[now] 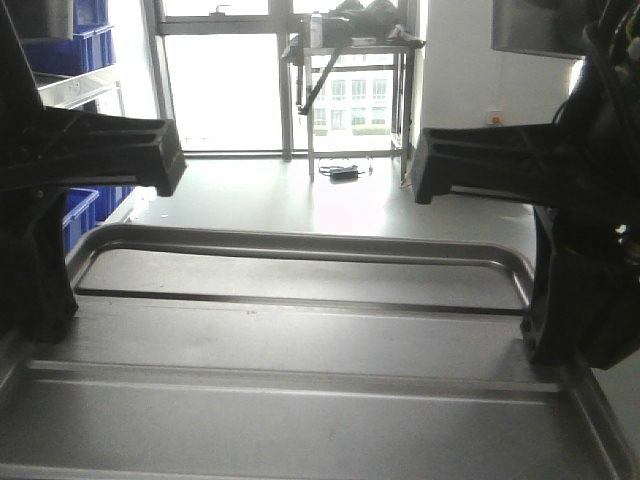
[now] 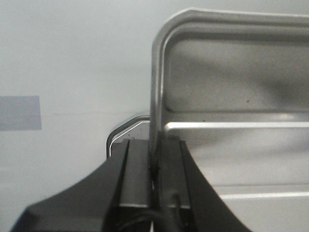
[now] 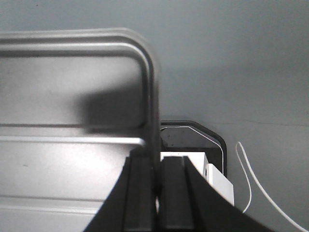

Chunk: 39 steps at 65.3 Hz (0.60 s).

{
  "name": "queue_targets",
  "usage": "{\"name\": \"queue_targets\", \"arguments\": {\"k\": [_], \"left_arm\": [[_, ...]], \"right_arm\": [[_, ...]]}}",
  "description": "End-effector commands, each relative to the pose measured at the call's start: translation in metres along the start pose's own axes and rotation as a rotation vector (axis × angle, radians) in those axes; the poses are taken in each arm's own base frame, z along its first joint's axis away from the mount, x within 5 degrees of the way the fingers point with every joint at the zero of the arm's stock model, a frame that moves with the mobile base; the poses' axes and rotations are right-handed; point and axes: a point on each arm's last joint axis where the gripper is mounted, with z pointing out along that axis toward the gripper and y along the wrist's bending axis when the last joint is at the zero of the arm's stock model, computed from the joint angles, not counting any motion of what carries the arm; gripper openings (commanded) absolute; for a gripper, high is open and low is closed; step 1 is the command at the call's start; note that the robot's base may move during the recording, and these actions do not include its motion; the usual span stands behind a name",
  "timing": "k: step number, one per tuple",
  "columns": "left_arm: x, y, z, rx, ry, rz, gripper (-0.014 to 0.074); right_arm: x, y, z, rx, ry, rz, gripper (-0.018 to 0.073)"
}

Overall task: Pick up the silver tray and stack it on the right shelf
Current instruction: 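Hold the tray level in both grippers while the base turns away, then keep holding the tray while the base drives toward the other shelf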

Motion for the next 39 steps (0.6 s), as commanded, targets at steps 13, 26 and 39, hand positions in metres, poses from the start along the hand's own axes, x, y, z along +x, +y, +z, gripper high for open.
{"name": "queue_targets", "arguments": {"k": [13, 26, 39], "left_arm": [[-0.0027, 0.0035, -0.0124, -0.01, -0.038, 0.024, -0.01], [-0.0027, 0.0035, -0.0124, -0.01, -0.038, 0.024, -0.01], [-0.0027, 0.0035, -0.0124, -0.01, -0.038, 0.024, -0.01]], "right_arm": [[-0.0068, 0.0014, -0.011, -0.013, -0.052, -0.026, 0.006], [-0.0068, 0.0014, -0.011, -0.013, -0.052, -0.026, 0.006], [-0.0069, 0.0015, -0.011, -0.014, -0.052, -0.026, 0.006]]}}
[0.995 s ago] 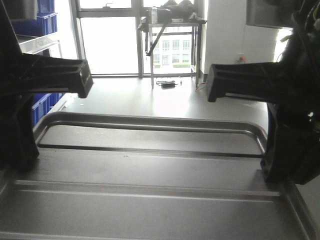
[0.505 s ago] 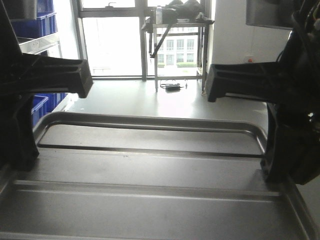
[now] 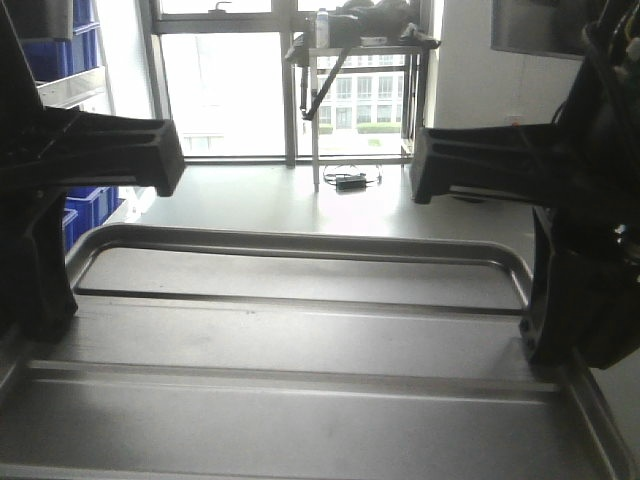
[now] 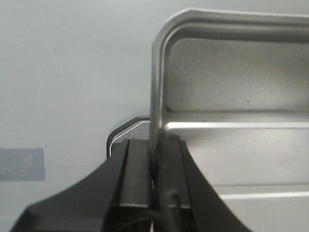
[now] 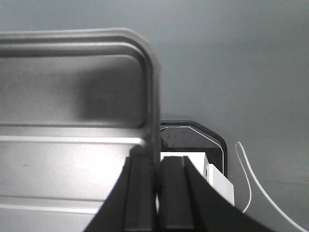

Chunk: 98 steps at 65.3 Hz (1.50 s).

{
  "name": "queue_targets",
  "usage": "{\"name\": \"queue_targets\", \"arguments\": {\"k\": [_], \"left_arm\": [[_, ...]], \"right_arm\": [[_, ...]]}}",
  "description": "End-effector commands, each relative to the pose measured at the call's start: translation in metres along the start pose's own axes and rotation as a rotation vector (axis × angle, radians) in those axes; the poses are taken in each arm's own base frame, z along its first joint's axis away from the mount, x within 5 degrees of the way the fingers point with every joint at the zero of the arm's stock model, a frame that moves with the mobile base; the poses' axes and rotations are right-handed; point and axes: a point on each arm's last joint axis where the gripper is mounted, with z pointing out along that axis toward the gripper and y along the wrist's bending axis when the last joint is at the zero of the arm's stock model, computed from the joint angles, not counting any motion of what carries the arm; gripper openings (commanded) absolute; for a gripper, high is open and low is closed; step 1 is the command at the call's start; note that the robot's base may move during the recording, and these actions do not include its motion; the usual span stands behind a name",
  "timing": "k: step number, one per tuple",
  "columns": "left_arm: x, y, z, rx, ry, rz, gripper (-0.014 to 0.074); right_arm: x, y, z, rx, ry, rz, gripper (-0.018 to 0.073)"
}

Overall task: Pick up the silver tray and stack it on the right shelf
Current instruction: 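Keep holding the tray while the base drives toward the other shelf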

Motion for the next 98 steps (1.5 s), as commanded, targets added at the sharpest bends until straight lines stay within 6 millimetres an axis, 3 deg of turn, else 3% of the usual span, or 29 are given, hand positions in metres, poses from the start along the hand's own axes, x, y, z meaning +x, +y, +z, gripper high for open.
{"name": "queue_targets", "arguments": {"k": [1, 98], "left_arm": [[-0.0027, 0.0035, -0.0124, -0.01, -0.038, 0.024, -0.01], [-0.003, 0.0041, -0.0123, -0.014, -0.038, 0.023, -0.01]], "right_arm": [[-0.0069, 0.0015, -0.011, -0.014, -0.052, -0.026, 0.006], [-0.0057, -0.0007, -0.0109, 0.01, -0.038, -0.026, 0.006]]}}
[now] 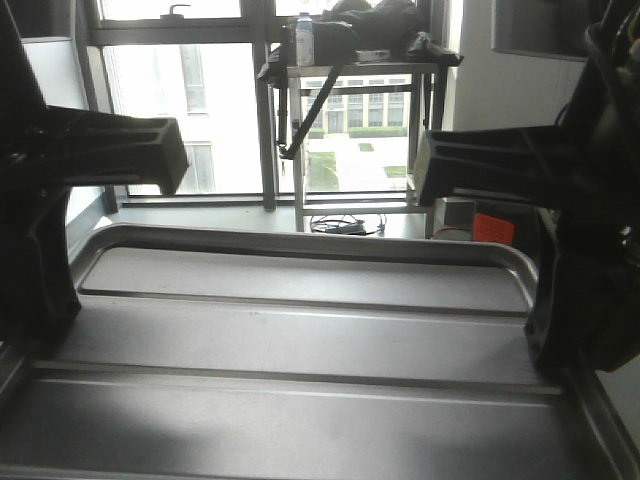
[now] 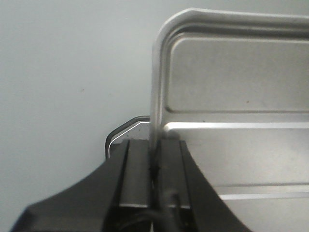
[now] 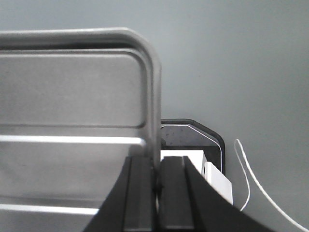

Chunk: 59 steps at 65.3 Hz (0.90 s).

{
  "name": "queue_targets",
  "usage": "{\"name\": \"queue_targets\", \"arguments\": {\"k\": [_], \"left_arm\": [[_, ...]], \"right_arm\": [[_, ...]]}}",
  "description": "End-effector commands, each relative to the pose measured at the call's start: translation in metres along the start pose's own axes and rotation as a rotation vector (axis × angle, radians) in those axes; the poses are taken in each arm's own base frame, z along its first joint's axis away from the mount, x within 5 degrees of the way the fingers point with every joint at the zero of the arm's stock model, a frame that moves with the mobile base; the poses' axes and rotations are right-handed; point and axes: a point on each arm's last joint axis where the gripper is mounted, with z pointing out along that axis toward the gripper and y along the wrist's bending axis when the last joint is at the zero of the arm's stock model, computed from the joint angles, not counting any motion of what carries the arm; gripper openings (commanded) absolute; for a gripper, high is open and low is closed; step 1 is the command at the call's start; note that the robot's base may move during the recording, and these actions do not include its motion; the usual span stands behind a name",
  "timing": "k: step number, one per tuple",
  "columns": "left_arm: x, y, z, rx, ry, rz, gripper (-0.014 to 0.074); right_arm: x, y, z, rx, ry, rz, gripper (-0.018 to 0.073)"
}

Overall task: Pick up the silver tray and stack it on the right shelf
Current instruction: 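Keep holding the tray while the base drives toward the other shelf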

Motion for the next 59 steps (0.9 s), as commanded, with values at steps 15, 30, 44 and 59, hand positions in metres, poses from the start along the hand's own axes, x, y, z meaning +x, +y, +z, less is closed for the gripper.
{"name": "queue_targets", "arguments": {"k": [15, 30, 44, 59], "left_arm": [[-0.0031, 0.0046, -0.0122, -0.018, -0.036, 0.022, -0.01], [-0.0032, 0.0047, -0.0122, -0.019, -0.037, 0.023, -0.01], [-0.0032, 0.0047, -0.0122, -0.019, -0.037, 0.023, -0.01], [-0.0032, 0.0047, -0.0122, -0.019, -0.037, 0.023, -0.01]], "right_arm": [[-0.006, -0.0001, -0.0109, 0.003, -0.043, -0.025, 0.006], [-0.006, -0.0001, -0.0109, 0.003, -0.043, -0.025, 0.006], [-0.006, -0.0001, -0.0109, 0.003, -0.043, -0.025, 0.006], [-0.006, -0.0001, -0.0109, 0.003, -0.043, -0.025, 0.006]]}}
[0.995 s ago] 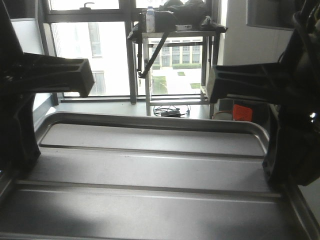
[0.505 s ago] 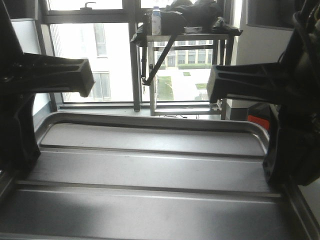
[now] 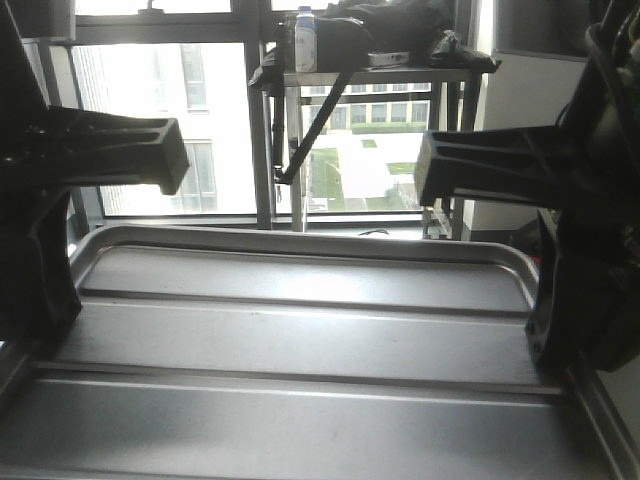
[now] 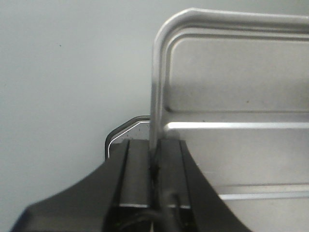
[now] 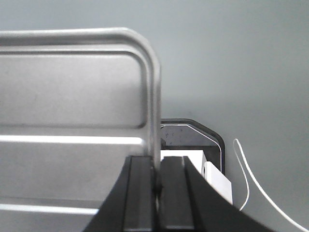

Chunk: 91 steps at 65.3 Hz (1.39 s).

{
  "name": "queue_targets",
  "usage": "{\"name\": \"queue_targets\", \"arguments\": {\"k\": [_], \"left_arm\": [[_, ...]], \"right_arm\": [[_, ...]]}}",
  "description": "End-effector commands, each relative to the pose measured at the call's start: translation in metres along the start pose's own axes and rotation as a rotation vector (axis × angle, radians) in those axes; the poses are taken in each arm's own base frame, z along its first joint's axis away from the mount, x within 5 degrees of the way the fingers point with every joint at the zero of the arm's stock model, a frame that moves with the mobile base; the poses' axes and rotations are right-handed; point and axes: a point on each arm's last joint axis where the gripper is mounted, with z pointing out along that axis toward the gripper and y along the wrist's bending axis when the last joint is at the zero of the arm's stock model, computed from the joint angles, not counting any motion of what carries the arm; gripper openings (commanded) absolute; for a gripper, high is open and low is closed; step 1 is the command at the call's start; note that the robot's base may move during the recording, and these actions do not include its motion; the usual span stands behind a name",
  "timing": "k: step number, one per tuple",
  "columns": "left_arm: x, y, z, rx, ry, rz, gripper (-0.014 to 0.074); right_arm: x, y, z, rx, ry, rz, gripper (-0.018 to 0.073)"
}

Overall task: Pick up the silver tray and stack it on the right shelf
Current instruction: 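Keep holding the tray while the base drives toward the other shelf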

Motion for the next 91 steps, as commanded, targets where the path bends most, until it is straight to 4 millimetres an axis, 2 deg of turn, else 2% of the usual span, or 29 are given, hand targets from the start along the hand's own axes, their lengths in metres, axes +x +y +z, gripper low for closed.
{"name": "queue_targets", "arguments": {"k": [1, 91], "left_arm": [[-0.0033, 0.0048, -0.0122, -0.019, -0.038, 0.024, -0.01], [-0.003, 0.0051, -0.0122, -0.023, -0.035, 0.024, -0.01]], "right_arm": [[-0.0061, -0.0002, -0.0109, 0.003, -0.044, -0.027, 0.006], [-0.0061, -0.0002, -0.0109, 0.003, -0.044, -0.027, 0.006]]}}
